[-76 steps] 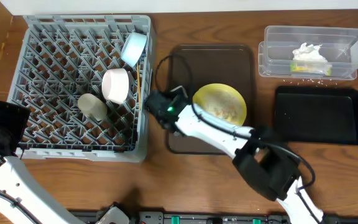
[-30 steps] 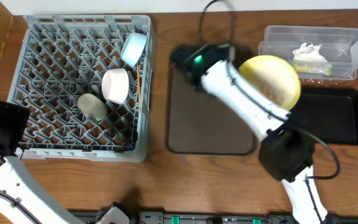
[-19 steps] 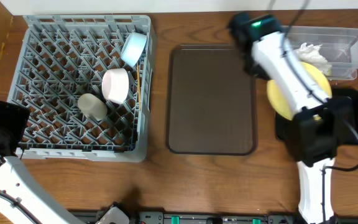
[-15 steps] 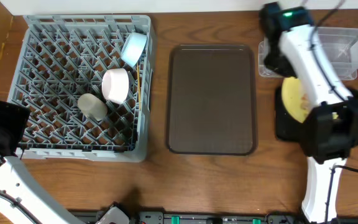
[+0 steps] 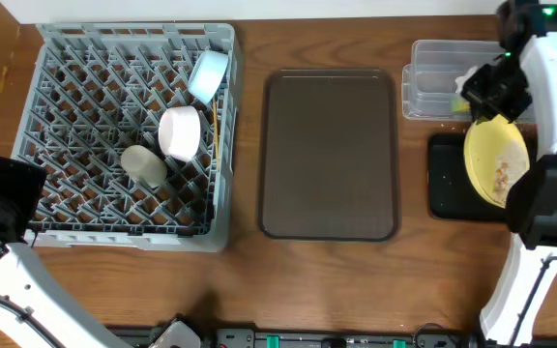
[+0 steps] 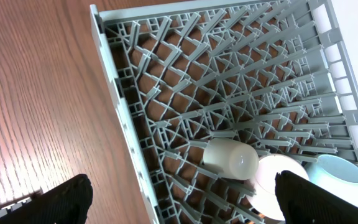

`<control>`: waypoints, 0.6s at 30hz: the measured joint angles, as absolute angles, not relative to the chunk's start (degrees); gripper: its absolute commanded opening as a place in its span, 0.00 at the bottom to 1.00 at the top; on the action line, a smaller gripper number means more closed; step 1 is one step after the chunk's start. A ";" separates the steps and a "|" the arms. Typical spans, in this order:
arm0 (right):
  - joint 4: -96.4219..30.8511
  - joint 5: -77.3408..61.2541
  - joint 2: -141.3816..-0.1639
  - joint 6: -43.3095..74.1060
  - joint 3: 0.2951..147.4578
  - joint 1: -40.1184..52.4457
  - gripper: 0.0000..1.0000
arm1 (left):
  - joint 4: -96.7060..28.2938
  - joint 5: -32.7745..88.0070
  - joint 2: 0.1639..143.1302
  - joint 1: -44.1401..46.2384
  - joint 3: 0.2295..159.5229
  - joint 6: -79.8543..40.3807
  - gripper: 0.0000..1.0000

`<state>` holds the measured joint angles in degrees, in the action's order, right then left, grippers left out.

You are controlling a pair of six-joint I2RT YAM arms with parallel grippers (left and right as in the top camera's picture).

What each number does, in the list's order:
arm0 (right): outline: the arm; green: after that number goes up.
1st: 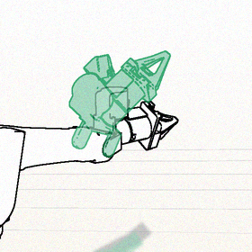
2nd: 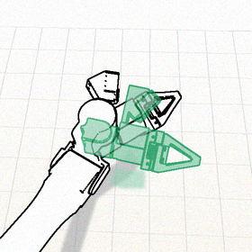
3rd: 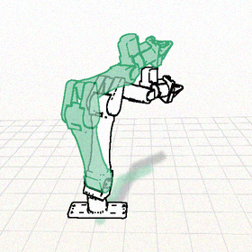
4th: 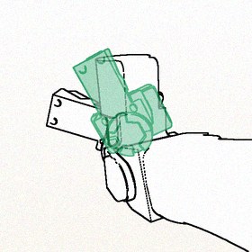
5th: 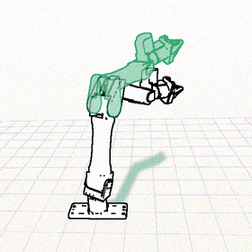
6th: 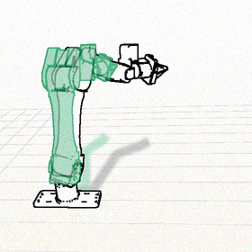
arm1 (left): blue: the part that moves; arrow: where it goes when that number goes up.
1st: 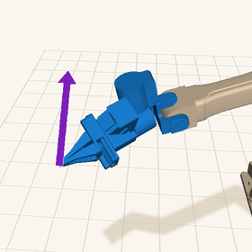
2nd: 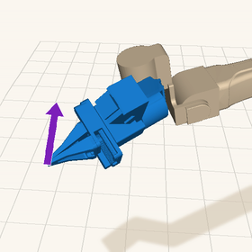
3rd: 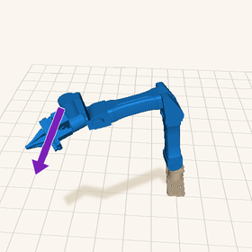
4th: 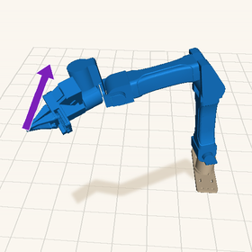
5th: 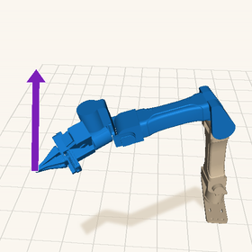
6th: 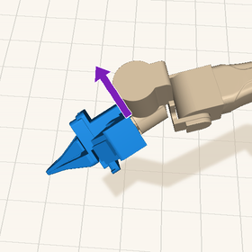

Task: Sort waste into correct bins and load items into the dishwasher
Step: 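Tilt the yellow plate to dump the rice onto the black tray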

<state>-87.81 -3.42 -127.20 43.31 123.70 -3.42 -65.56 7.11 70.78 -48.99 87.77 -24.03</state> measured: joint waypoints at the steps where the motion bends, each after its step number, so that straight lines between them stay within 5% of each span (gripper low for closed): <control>1: -87.85 -5.15 -127.20 42.17 123.70 -4.23 0.01 | -65.56 7.11 70.78 -48.99 87.77 -24.03 0.95; 18: -91.50 -29.17 -127.20 26.70 123.70 -16.73 0.01 | -65.56 7.11 70.78 -48.99 87.77 -24.03 0.95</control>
